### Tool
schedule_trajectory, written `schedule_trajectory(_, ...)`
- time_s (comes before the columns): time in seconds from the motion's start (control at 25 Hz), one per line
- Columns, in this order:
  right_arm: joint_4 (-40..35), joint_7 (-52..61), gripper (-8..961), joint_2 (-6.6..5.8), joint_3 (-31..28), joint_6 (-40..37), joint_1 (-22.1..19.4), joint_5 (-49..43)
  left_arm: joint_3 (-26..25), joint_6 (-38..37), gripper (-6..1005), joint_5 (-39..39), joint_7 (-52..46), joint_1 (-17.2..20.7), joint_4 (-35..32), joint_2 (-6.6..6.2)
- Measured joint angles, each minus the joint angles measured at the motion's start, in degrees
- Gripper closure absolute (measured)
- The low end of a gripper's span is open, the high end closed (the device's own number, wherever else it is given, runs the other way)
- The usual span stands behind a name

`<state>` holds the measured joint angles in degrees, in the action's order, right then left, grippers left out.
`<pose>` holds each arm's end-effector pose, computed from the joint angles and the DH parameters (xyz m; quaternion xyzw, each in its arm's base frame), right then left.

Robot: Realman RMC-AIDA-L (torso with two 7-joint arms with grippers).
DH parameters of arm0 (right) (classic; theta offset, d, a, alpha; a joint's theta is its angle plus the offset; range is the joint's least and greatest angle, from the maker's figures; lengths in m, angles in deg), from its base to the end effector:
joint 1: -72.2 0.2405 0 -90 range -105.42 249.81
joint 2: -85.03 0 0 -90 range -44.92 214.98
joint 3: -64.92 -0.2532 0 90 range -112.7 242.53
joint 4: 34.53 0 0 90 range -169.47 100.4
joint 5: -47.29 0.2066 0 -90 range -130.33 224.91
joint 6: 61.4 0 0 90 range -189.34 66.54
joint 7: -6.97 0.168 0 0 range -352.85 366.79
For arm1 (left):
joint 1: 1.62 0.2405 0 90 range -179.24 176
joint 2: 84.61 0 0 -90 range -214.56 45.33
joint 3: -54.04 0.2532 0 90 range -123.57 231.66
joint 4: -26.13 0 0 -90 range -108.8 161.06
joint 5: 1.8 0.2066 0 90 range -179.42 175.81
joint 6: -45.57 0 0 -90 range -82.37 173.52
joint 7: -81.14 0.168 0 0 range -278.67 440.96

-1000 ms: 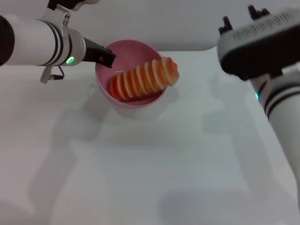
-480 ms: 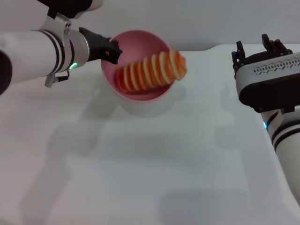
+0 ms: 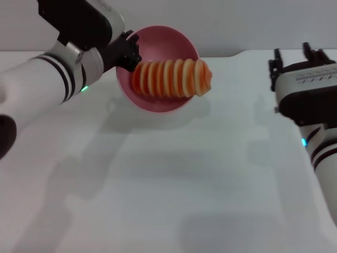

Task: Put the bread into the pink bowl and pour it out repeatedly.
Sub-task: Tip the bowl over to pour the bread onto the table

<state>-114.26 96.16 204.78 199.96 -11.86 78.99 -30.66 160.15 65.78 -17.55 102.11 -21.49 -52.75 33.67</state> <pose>0.1903 0.3294 -0.0373 -0.6845 0.2410 0.1164 0.6781 -0.1520 0.4044 -0.0367 -0.8682 -0.1032 -0.0555 0.4821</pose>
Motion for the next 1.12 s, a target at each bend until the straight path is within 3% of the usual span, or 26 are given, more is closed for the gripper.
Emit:
schedule_trajectory(0.28,0.21,0.15,446,-0.27,-3.83,-3.00,-0.81,1.63,0.25,-1.28,952,0.40,0.03,0.62,0.46,0.00)
schedule_trajectory(0.4,0.67,0.21,446,-0.46,-7.28,-9.43,-0.94,5.64,0.31,-1.45,952,0.41,0.03,0.45,0.63,0.01)
schedule_trajectory(0.52,-0.35,-3.64,446,-0.76,-14.30,-21.66,-2.50,13.73,0.34,-1.37,952,0.43,0.04,0.20,0.93,0.02)
schedule_trajectory(0.64,-2.24,-15.06,446,-0.93,-21.63,-34.76,-4.78,27.87,0.37,-1.30,952,0.44,0.04,0.07,1.02,0.02)
schedule_trajectory(0.76,-3.36,-31.77,446,-1.65,-25.40,-40.52,-5.50,45.08,0.46,-1.30,952,0.46,0.05,-0.15,1.05,0.01)
schedule_trajectory(0.96,-3.98,-56.40,446,-4.18,-27.68,-41.71,-4.51,73.25,0.53,-1.39,952,0.46,0.08,-0.78,1.66,-0.04)
schedule_trajectory(1.12,-2.06,-68.22,446,-4.33,-30.93,-40.43,-3.29,86.62,0.85,-1.71,952,0.46,0.10,-1.18,2.08,0.03)
